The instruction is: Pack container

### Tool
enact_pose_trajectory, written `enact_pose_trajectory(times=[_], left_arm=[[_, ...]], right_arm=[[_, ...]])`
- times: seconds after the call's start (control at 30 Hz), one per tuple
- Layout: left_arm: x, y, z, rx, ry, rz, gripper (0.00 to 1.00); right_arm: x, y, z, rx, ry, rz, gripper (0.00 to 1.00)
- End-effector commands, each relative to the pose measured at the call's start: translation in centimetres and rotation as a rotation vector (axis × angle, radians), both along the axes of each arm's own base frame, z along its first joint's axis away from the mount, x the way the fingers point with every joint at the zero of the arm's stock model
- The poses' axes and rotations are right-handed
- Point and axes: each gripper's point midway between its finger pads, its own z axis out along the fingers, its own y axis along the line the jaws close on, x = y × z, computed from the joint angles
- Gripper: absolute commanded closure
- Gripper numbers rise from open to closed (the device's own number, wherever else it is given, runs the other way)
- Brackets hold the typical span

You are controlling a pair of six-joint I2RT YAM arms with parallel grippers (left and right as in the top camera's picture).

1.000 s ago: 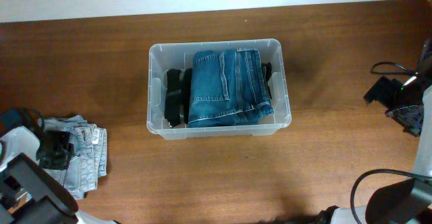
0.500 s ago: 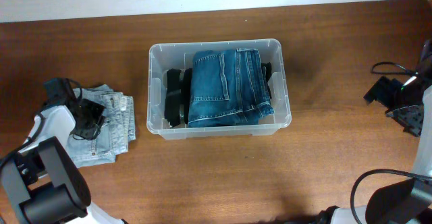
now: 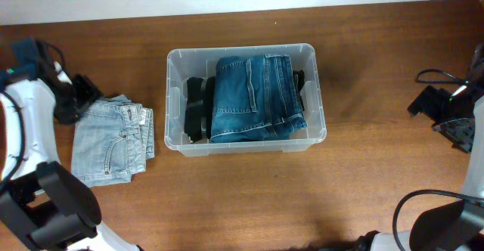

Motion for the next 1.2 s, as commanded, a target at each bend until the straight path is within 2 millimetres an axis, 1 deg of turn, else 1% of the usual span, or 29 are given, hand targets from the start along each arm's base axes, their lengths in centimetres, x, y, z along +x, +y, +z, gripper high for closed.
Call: enact_pose_trajectory(times=[0.0,0.1,0.2,0.33,0.37,0.4,0.5,0.57,0.63,0.77,0.93,1.07,1.17], left_arm=[[-1.2,5.3,2.7,0.279,0.056,-0.045,0.13],[-1.9,7.9,3.0,0.34,0.073,0.012,0.13],[-2.6,10.1,2.8,0.351,0.077,0.065,0.13],[-3.7,12.4,2.3,0.346,0.086,0.118,0.13],[-3.7,12.7,2.0,0.339,0.08,0.107,0.13],[-3.6,12.7,1.7,0.318,0.067,0.077,0.13],[-2.1,10.7,0.7,0.187,-0.044,-0.125,0.13],[-1.5,9.4,0.1,0.14,-0.092,-0.23,0.05],[-1.5,9.2,-0.7,0.143,-0.091,-0.278,0.04],[-2.1,8.8,-3.0,0.124,-0.046,-0.342,0.04],[-2.7,8.6,-6.2,0.077,0.021,-0.369,0.03],[-3.3,8.2,-7.8,0.042,0.058,-0.408,0.03],[-3.6,8.0,-8.4,0.024,0.073,-0.408,0.03]], right_arm=[[0.0,-0.1,0.0,0.0,0.002,-0.005,0.02],[0.0,-0.1,0.0,0.0,0.002,-0.005,0.02],[0.0,-0.1,0.0,0.0,0.002,-0.005,0.02],[0.0,-0.1,0.0,0.0,0.002,-0.005,0.02],[0.0,-0.1,0.0,0.0,0.002,-0.005,0.02],[0.0,-0.1,0.0,0.0,0.002,-0.005,0.02],[0.0,-0.1,0.0,0.0,0.002,-0.005,0.02],[0.0,-0.1,0.0,0.0,0.002,-0.005,0.02],[0.0,-0.1,0.0,0.0,0.002,-0.005,0.02],[0.0,-0.1,0.0,0.0,0.002,-0.005,0.02],[0.0,-0.1,0.0,0.0,0.002,-0.005,0.02],[0.0,-0.1,0.0,0.0,0.002,-0.005,0.02],[0.0,-0.1,0.0,0.0,0.002,-0.005,0.02]])
